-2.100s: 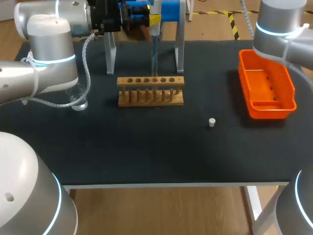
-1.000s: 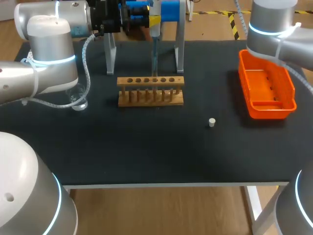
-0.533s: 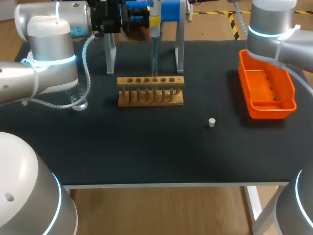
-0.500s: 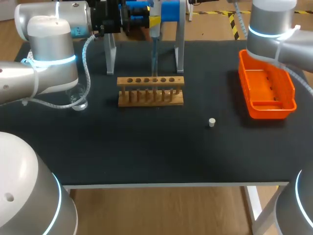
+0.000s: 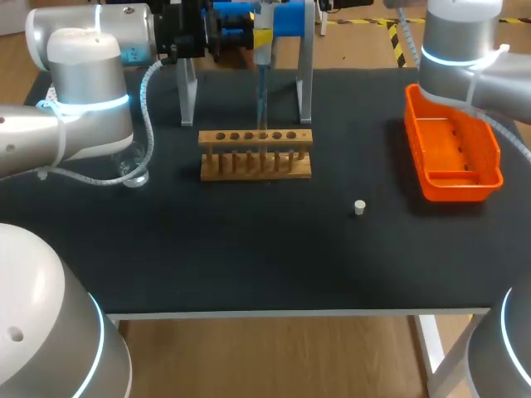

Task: Invert the test tube, pick up the pipette, mount the tip to pipette, aspirate from beaker and dispense into the tube, eject the tip, return the pipette, and cap with the stopper.

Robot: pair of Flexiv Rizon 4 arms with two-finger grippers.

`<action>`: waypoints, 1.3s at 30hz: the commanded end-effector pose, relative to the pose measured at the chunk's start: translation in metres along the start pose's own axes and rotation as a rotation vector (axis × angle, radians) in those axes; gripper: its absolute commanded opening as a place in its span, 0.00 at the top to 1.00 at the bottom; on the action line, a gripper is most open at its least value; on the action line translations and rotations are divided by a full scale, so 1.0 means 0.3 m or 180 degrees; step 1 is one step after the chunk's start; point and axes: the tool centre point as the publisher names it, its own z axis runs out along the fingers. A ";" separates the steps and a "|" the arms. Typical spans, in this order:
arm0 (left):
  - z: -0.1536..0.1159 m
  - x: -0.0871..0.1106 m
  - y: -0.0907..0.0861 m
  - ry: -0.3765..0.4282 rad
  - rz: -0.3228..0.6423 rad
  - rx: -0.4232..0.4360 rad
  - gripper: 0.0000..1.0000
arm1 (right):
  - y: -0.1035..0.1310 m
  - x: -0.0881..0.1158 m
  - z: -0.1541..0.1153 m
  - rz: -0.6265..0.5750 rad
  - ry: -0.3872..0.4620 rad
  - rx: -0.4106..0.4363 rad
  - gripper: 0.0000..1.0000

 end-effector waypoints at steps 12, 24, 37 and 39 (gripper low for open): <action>-0.001 -0.001 -0.021 0.0006 0.0005 -0.0001 1.00 | 0.084 0.015 -0.175 -0.0201 -0.0159 -0.0216 0.16; -0.001 -0.001 -0.021 0.0006 0.0005 -0.0001 1.00 | -0.044 0.077 -0.333 -0.0293 -0.0135 -0.0003 0.00; -0.001 -0.001 -0.021 0.0006 0.0005 -0.0001 1.00 | -0.335 0.058 -0.325 -0.0429 0.0001 0.0080 0.00; -0.001 -0.001 -0.021 0.0006 0.0005 -0.0001 1.00 | -0.385 0.054 -0.307 -0.0468 -0.0014 0.0096 0.00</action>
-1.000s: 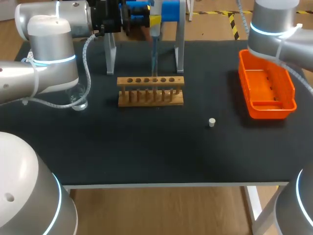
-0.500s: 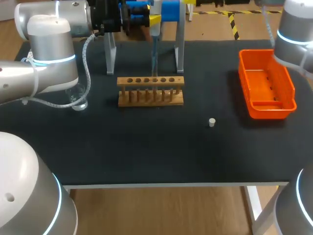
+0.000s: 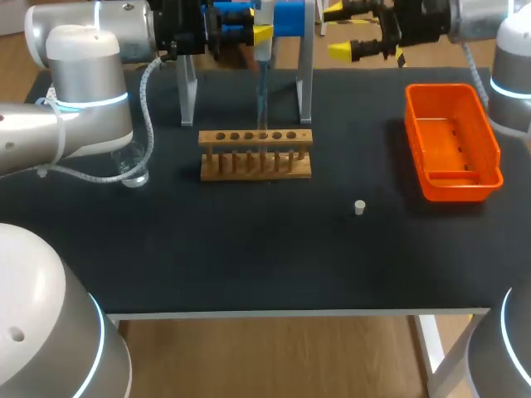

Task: Invert the test tube, pick up the pipette, mount the tip to pipette, aspirate from beaker and dispense into the tube, eject the tip, return the pipette, and cap with the stopper.

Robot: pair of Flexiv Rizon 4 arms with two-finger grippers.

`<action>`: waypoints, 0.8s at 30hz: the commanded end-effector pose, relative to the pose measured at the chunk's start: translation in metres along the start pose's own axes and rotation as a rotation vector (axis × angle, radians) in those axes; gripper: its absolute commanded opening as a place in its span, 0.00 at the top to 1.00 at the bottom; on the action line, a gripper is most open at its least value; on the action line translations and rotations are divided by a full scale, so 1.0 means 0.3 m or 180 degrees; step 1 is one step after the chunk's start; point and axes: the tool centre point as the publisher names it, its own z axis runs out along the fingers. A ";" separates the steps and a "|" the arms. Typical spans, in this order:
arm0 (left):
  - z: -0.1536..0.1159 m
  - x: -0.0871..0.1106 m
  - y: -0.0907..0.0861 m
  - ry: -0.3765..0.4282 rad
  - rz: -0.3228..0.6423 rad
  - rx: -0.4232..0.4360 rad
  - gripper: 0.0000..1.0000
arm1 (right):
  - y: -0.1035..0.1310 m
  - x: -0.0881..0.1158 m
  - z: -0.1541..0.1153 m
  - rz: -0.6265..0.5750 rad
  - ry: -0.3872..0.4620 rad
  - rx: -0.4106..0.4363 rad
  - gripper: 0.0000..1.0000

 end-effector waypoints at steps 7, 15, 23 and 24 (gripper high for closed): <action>-0.001 0.000 -0.003 0.0004 -0.0001 -0.0006 1.00 | -0.232 -0.032 0.096 0.0016 0.0042 -0.0196 0.00; -0.001 0.000 -0.003 0.0004 -0.0001 -0.0006 1.00 | -0.323 -0.049 0.161 0.0101 0.0095 -0.0100 0.00; -0.001 0.000 -0.003 0.0004 -0.0001 -0.0006 1.00 | -0.373 -0.062 0.234 0.0187 0.0080 0.0051 0.00; -0.001 0.000 -0.003 0.0004 -0.0001 -0.0006 1.00 | -0.382 -0.063 0.245 0.0214 0.0060 0.0057 0.00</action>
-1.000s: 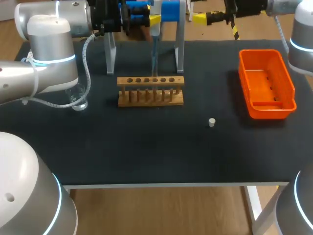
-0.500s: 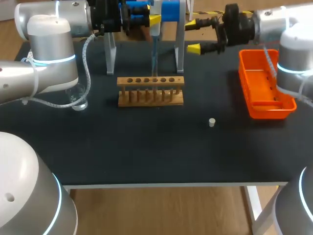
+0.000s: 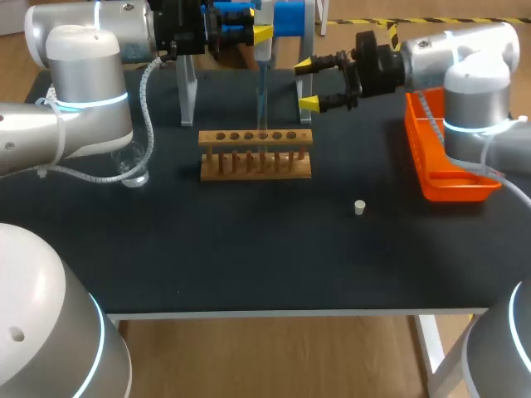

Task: Invert the test tube, pick up the pipette, mount the tip to pipette, aspirate from beaker and dispense into the tube, eject the tip, return the pipette, and cap with the stopper.

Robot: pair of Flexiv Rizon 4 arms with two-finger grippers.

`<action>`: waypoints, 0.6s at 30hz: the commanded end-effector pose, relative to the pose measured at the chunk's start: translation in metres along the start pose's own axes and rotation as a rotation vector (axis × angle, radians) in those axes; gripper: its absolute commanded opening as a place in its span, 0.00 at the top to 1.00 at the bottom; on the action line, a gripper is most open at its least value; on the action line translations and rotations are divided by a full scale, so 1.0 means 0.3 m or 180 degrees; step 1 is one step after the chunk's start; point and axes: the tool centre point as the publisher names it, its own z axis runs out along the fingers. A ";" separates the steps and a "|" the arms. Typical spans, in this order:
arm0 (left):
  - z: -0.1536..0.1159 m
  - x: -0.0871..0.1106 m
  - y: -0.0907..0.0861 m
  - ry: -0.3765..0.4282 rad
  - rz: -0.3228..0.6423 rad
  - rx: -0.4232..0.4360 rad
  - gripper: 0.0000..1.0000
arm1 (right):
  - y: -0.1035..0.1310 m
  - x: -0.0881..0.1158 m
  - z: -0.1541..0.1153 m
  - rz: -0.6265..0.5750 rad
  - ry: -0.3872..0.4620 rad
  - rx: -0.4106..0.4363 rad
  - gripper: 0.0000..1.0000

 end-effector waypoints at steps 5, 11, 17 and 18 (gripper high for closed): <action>-0.001 0.000 -0.003 0.0004 -0.0001 -0.0006 1.00 | -0.053 -0.020 0.095 0.0099 -0.0022 0.0058 0.00; -0.001 0.000 -0.003 0.0004 -0.0001 -0.0006 1.00 | -0.084 -0.035 0.140 0.0106 -0.0052 0.0162 0.00; -0.001 0.000 -0.003 0.0004 -0.0001 -0.0006 1.00 | -0.101 -0.048 0.181 0.0077 -0.0039 0.0250 0.00; -0.001 0.000 -0.003 0.0004 -0.0001 -0.0006 1.00 | -0.107 -0.050 0.190 0.0079 -0.0036 0.0253 0.00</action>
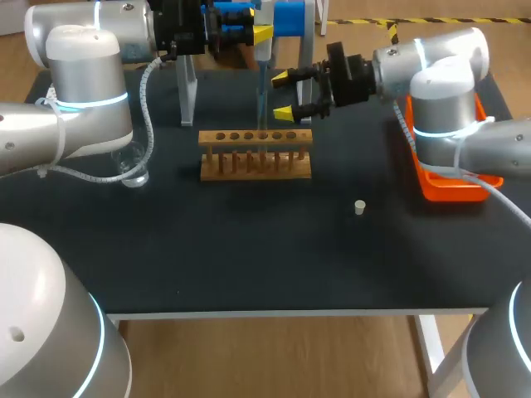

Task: Invert the test tube, pick up the pipette, mount the tip to pipette, aspirate from beaker and dispense into the tube, eject the tip, return the pipette, and cap with the stopper.

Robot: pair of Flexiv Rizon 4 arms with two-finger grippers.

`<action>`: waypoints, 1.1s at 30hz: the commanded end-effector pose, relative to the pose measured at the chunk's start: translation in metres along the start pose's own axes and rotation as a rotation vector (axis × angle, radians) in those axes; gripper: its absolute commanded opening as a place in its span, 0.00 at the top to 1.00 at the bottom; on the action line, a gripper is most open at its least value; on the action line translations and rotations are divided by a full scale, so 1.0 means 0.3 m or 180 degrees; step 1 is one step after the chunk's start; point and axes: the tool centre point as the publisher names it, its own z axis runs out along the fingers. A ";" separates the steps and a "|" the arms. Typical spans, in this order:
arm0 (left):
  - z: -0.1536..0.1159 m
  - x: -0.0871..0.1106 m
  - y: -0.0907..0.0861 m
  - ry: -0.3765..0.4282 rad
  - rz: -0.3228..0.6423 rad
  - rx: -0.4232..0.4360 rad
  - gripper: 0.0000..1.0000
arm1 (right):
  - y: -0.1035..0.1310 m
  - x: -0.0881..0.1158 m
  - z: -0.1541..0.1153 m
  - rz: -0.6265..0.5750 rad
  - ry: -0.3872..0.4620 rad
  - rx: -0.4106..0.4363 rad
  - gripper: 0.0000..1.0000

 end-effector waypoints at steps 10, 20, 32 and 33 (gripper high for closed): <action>-0.001 0.000 -0.003 0.0004 -0.0001 -0.0006 1.00 | -0.065 -0.043 0.106 -0.0036 -0.0055 0.0269 0.00; -0.001 0.000 -0.003 0.0004 -0.0001 -0.0006 1.00 | -0.110 -0.055 0.138 -0.0074 -0.0166 0.0464 0.00; -0.001 0.000 -0.003 0.0004 -0.0001 -0.0006 1.00 | -0.130 -0.065 0.159 -0.0138 -0.0307 0.0647 0.00; -0.001 0.000 -0.003 0.0004 -0.0001 -0.0006 1.00 | -0.130 -0.064 0.160 -0.0138 -0.0312 0.0653 0.00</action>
